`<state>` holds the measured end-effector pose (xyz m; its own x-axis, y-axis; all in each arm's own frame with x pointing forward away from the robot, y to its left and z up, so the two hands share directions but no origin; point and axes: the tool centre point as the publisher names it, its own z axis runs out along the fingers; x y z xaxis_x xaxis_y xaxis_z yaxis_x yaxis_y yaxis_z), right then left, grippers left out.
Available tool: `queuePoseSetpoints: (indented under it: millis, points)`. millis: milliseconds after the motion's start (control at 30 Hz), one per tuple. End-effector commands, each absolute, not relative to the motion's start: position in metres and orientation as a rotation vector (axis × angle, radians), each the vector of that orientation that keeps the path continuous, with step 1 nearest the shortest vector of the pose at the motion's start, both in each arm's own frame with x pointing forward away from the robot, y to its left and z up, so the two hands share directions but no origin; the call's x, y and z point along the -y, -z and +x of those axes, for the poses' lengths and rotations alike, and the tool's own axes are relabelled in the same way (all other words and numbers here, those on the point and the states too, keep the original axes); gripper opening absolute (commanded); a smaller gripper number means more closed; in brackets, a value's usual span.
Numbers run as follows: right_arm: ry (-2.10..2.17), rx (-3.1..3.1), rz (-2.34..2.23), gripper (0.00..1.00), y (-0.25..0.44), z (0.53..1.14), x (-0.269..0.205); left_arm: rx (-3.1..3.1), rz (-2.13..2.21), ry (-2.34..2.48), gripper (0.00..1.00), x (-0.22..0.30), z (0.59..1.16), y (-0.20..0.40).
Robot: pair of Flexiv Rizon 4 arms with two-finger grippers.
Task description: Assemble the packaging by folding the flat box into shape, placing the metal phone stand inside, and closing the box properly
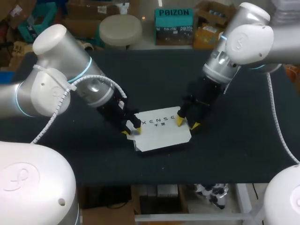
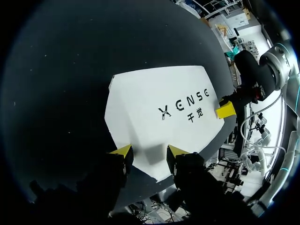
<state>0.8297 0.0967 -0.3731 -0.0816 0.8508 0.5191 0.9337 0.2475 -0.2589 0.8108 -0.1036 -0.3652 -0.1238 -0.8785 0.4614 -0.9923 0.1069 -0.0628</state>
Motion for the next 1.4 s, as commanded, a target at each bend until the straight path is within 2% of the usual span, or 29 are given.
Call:
queuePoseSetpoints:
  millis: [33,333,567,767,1000,1400]
  points:
    - [0.203,1.932,-1.624,0.62,0.372,0.832,-0.091,2.083,1.85,-0.511,0.47,0.104,0.811,0.366]
    - [0.224,1.939,-1.631,0.59,0.369,0.84,-0.091,2.094,1.85,-0.513,0.47,0.107,0.812,0.365]
    - [0.237,1.939,-1.616,0.49,0.375,0.843,-0.093,2.101,1.85,-0.513,0.47,0.109,0.814,0.368]
    - [0.236,1.952,-1.613,0.49,0.382,0.841,-0.095,2.124,1.84,-0.53,0.47,0.11,0.812,0.372]
    - [0.261,1.944,-1.598,0.54,0.388,0.842,-0.094,2.129,1.827,-0.566,0.47,0.112,0.81,0.375]
    - [0.277,1.924,-1.576,0.53,0.387,0.84,-0.1,2.063,1.815,-0.592,0.45,0.115,0.811,0.376]
